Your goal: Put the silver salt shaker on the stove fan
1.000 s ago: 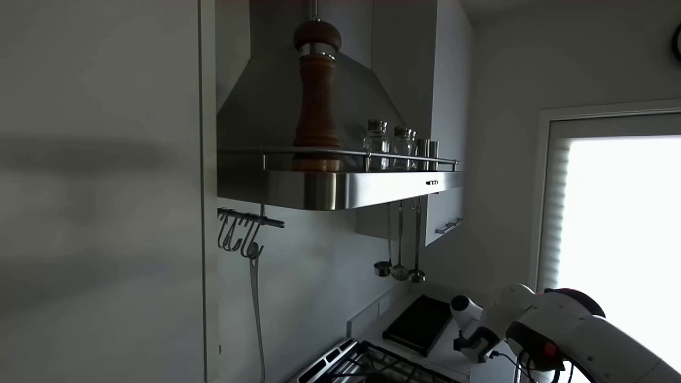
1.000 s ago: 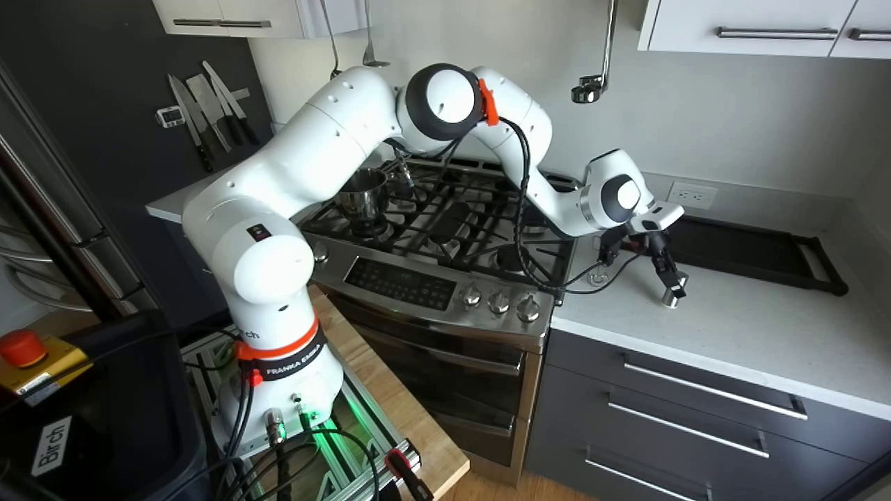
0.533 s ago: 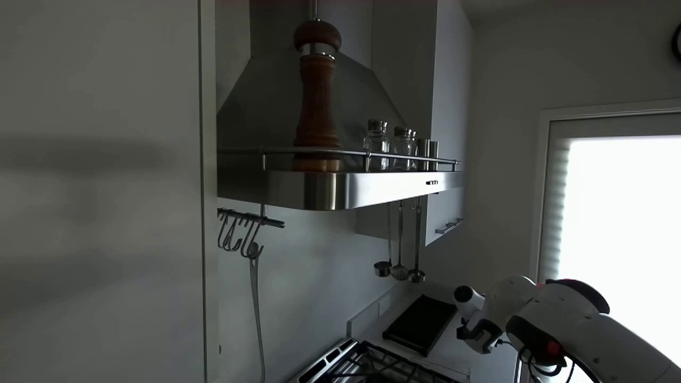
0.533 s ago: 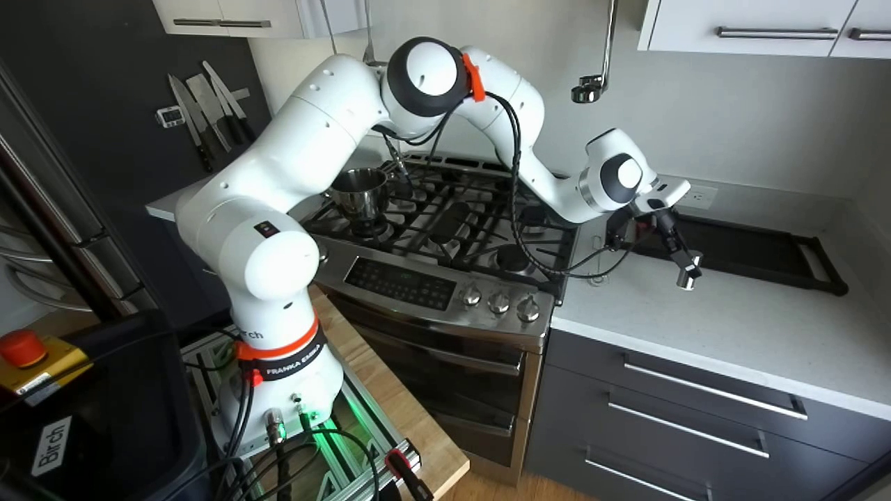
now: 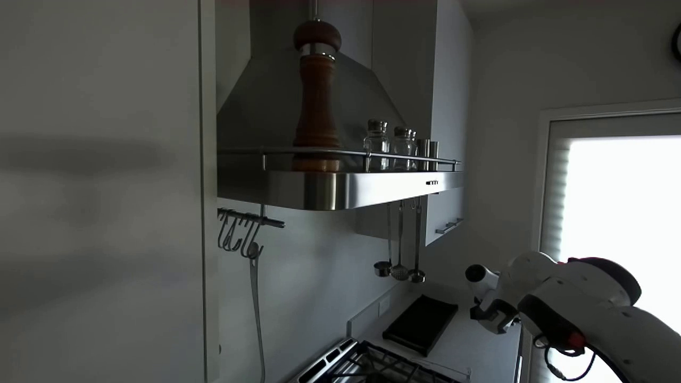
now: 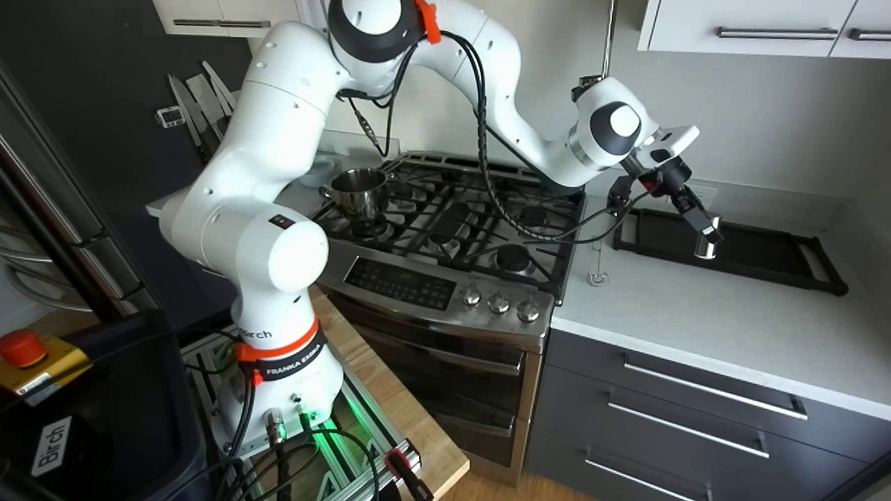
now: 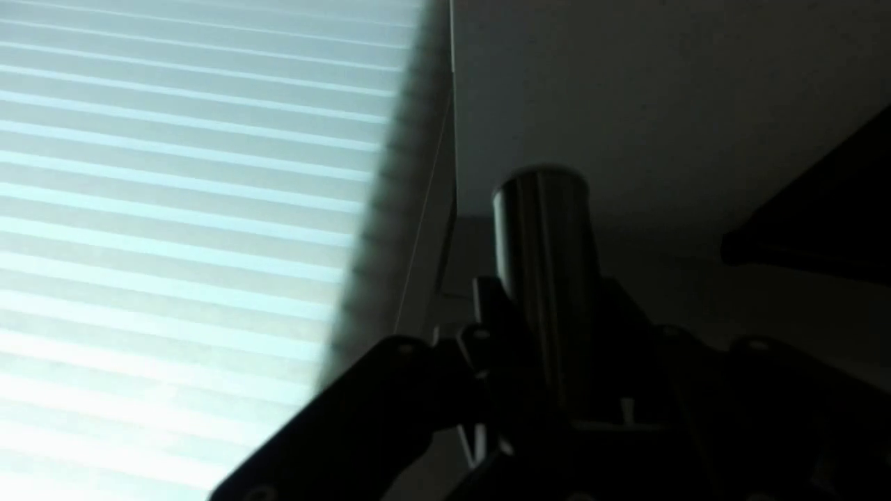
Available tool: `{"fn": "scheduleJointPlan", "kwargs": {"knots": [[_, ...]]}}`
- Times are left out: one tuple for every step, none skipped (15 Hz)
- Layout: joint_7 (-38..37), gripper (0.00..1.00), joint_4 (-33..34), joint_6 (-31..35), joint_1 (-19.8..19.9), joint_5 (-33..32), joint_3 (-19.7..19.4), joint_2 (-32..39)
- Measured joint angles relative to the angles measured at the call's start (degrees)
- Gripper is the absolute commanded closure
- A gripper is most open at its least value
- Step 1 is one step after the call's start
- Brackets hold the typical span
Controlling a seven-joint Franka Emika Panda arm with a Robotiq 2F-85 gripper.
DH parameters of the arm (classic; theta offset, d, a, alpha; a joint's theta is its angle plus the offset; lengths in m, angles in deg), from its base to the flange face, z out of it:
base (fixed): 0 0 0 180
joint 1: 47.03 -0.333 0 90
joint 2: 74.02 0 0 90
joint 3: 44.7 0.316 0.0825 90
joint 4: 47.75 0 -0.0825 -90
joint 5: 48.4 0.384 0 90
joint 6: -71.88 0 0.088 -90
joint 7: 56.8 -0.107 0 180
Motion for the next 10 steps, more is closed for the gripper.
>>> {"fn": "scheduleJointPlan", "kwargs": {"knots": [[0.1,0.89,-1.5,-0.1,-1.8,-1.0,-1.9,-1.5],[0.2,0.89,-3.0,-0.2,-3.6,-2.1,-3.8,-3.1],[0.2,0.64,-4.4,-0.2,-5.2,-2.6,-5.3,-4.6],[0.3,0.64,-4.8,-0.2,-5.6,-2.6,-5.6,-5.6],[0.3,0.64,-4.7,-0.2,-5.6,-2.6,-5.6,-5.7],[0.3,0.64,-4.5,-0.2,-5.5,-2.6,-5.4,-5.5],[0.3,0.89,-4.5,-0.2,-5.4,-2.6,-5.3,-5.2],[0.3,0.89,-4.5,-0.2,-5.3,-2.6,-5.3,-5.0],[0.3,0.89,-4.4,-0.2,-5.3,-2.6,-5.2,-4.9],[0.3,0.89,-4.4,-0.2,-5.4,-2.6,-5.4,-4.9]]}}
